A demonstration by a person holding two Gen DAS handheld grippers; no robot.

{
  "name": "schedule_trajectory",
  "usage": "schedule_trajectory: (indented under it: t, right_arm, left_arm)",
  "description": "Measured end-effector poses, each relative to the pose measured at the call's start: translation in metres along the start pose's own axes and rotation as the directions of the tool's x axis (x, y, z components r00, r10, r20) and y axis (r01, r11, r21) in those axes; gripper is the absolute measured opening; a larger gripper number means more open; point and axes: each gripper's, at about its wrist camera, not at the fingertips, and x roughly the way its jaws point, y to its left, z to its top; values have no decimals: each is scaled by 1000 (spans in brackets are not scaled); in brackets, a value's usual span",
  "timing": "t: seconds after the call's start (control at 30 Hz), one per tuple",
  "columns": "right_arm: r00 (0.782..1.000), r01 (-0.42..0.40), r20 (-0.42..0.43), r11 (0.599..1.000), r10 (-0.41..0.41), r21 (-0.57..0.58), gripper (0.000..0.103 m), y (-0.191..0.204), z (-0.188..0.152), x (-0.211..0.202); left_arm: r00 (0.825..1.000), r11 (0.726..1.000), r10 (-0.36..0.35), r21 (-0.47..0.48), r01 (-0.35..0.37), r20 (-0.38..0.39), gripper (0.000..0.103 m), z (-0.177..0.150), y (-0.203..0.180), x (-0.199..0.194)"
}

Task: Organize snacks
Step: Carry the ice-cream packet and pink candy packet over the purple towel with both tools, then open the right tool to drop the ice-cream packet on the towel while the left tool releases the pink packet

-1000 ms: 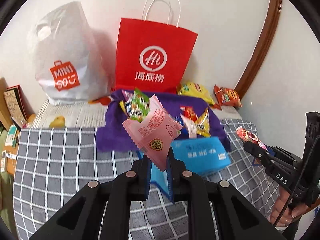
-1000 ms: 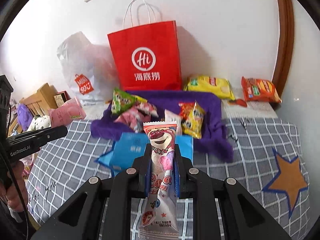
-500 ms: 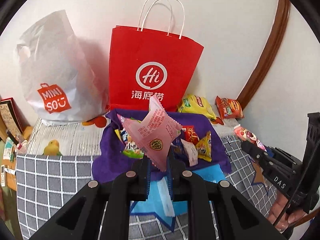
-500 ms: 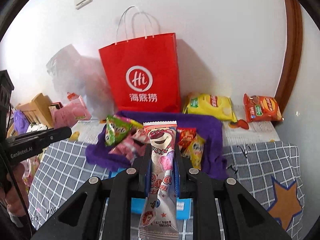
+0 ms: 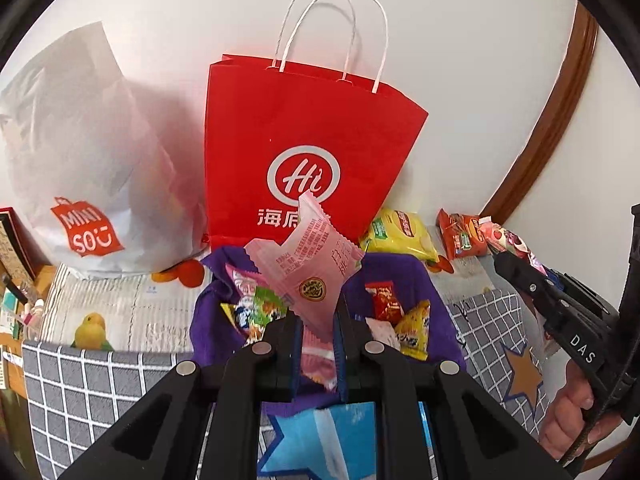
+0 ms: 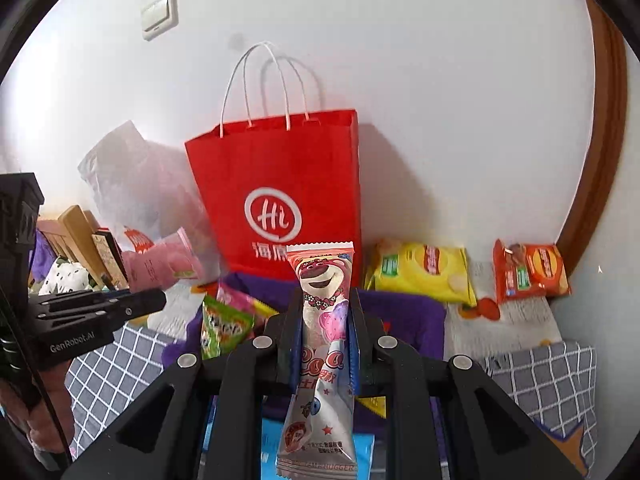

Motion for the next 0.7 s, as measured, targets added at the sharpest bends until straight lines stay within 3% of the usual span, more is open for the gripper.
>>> schedule_trajectory:
  t: [0.3,0.7]
  right_arm:
    - [1000,-2,-23,1000,3,19,18,-11,7,32]
    - [989,-12,-144,1000,11,-11,18,-19,-15,89]
  left_arm:
    - [1000,1000,6,-13,-7,-21,13,12,10,25]
    - [994,999,-37,-25,35,-105,13,5,8,81]
